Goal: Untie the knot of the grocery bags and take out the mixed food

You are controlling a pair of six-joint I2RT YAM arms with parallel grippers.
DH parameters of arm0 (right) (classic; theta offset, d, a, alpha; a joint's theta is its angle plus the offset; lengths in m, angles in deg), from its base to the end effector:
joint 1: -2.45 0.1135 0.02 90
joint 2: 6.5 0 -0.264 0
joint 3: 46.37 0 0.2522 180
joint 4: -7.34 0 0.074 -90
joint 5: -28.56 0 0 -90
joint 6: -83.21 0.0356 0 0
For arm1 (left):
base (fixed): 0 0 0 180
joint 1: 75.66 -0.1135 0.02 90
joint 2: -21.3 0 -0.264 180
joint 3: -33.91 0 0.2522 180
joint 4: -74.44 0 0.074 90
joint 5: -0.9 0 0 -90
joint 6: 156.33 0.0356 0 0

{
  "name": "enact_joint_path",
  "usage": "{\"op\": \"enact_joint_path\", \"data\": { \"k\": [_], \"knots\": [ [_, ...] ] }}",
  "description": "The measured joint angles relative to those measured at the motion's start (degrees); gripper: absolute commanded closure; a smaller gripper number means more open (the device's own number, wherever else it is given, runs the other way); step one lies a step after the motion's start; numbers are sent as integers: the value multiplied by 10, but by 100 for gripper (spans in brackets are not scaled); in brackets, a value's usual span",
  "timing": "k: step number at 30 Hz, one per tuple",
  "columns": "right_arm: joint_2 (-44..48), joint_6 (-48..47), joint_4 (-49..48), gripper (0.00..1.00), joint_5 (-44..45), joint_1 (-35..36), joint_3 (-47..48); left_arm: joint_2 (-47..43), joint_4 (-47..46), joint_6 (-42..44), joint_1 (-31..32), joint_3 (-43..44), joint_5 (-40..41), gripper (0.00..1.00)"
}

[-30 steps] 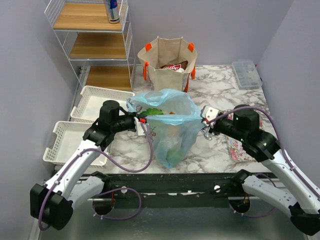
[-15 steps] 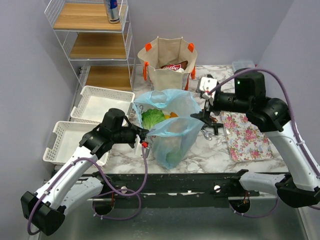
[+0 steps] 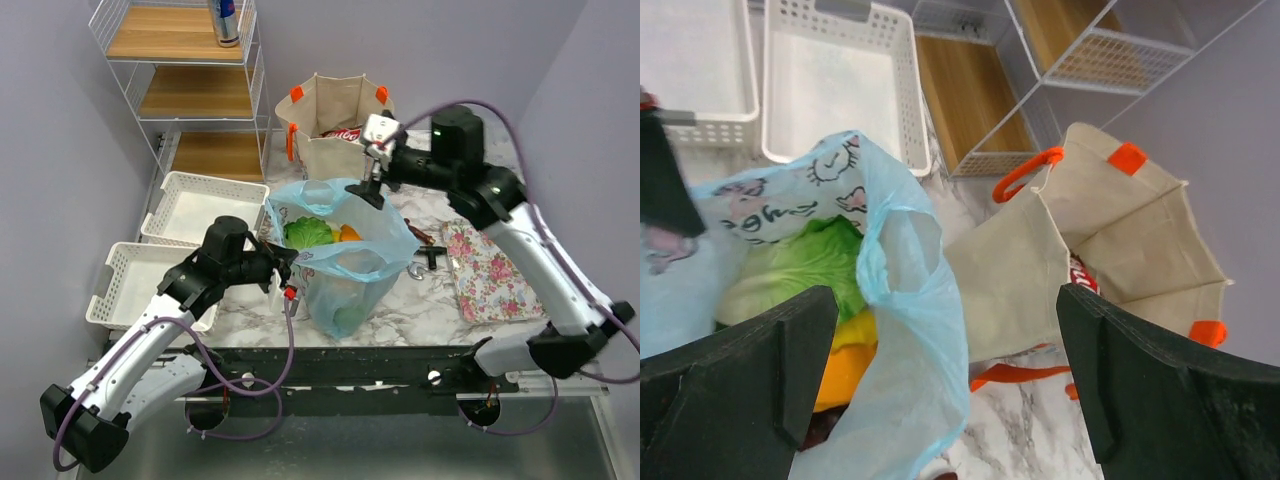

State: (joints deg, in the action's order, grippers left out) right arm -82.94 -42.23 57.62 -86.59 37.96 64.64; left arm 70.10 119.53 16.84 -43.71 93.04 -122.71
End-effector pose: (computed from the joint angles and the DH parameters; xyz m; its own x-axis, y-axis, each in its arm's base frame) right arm 0.2094 0.1680 0.4845 0.3184 -0.4176 -0.8510 -0.8275 0.3155 -0.4644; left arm 0.1418 -0.1116 0.2983 0.7632 0.4986 -0.4111 0.5786 -0.2441 0.7782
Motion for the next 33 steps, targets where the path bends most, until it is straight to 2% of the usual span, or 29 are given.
{"op": "enact_joint_path", "data": {
  "k": [6, 9, 11, 13, 14, 15, 19, 24, 26, 27, 29, 30, 31, 33],
  "knots": [
    [-159, -12, -42, 0, 17, 0, 0, -10, -9, 24, 5, -2, 6, 100],
    [-209, -24, -23, 8, 20, -2, 0, -10, -12, 34, 5, -2, 18, 100],
    [-219, -32, -8, 29, 24, -2, -2, -10, -16, 38, 5, -2, 25, 100],
    [-214, -37, -3, 60, 28, -2, -14, -10, -22, 43, -3, -2, 31, 100],
    [-205, -37, -4, 83, 31, -2, -25, -9, -29, 45, -13, -2, 32, 100],
    [-197, -41, -4, 98, 33, -2, -34, -9, -33, 46, -23, -1, 32, 100],
    [-158, -24, 7, 99, 48, -4, -61, 20, -43, 49, -80, 24, 31, 100],
    [-98, 39, 9, 99, 50, -11, -68, 53, -70, 57, -136, 67, 28, 98],
    [-66, 77, 9, 99, 50, -13, -74, 56, -84, 65, -149, 72, 24, 91],
    [-49, 98, 9, 99, 49, -15, -78, 56, -90, 71, -155, 72, 22, 83],
    [-17, 137, 8, 99, 43, -16, -91, 56, -93, 89, -167, 72, 19, 42],
    [-2, 159, 6, 99, 38, -16, -101, 56, -90, 95, -171, 72, 18, 29],
    [12, 177, 2, 99, 33, -16, -115, 55, -85, 104, -175, 72, 19, 23],
    [34, 211, -5, 99, 27, -16, -149, 52, -68, 117, -178, 73, 26, 19]
  ]
}}
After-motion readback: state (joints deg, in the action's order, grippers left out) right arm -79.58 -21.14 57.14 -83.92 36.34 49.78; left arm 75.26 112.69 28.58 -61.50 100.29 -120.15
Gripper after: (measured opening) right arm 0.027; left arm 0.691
